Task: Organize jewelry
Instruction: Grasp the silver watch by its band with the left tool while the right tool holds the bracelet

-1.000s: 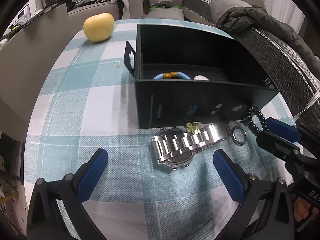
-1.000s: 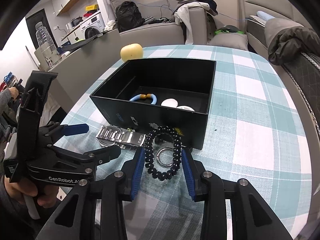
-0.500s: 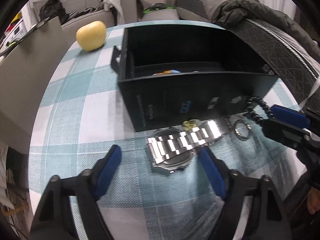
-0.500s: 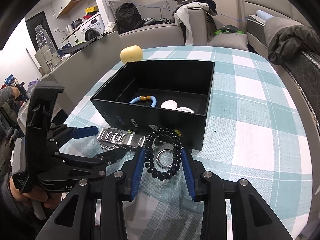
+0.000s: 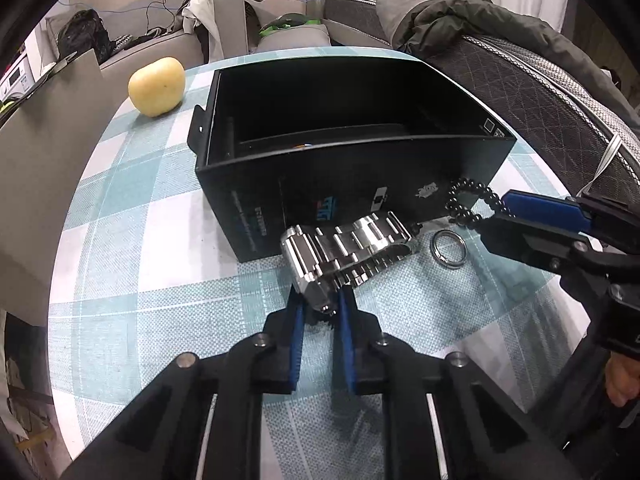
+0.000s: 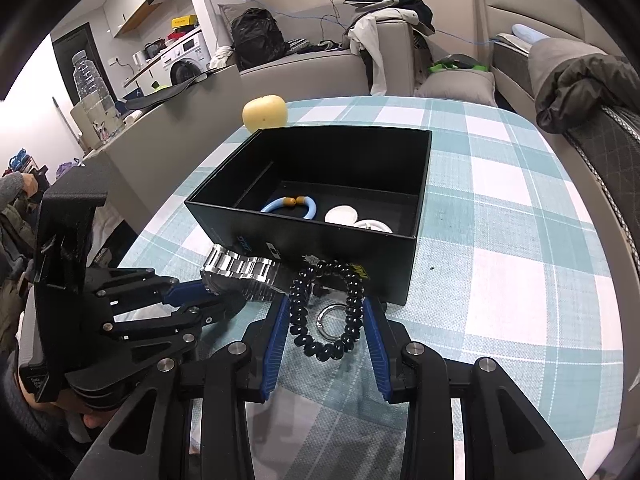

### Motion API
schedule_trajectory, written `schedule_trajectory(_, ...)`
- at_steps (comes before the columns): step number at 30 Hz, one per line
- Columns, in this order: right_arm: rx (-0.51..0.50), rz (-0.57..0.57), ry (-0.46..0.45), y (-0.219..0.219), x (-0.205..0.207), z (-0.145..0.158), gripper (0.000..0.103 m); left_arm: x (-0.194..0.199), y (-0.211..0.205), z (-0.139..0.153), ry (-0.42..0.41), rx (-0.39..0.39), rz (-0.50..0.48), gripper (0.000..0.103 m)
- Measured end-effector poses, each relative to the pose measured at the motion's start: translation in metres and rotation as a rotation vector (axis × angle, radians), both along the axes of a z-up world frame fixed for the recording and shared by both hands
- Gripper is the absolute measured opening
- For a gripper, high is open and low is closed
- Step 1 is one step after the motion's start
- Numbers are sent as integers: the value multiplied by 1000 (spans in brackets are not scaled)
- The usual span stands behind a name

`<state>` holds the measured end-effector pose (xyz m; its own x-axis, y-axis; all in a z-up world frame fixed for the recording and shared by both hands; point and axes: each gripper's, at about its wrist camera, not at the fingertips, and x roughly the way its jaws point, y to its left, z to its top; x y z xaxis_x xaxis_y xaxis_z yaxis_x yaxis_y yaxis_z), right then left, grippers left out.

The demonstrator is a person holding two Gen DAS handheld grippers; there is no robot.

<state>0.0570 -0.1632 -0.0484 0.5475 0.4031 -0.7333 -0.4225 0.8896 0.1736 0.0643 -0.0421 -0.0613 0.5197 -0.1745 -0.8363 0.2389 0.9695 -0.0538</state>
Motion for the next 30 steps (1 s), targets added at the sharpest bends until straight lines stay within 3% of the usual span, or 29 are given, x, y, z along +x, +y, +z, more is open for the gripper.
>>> schedule_trajectory(30,23,-1,-11,-8,-2,5,36,-8,14,16,-29,-79,30,9)
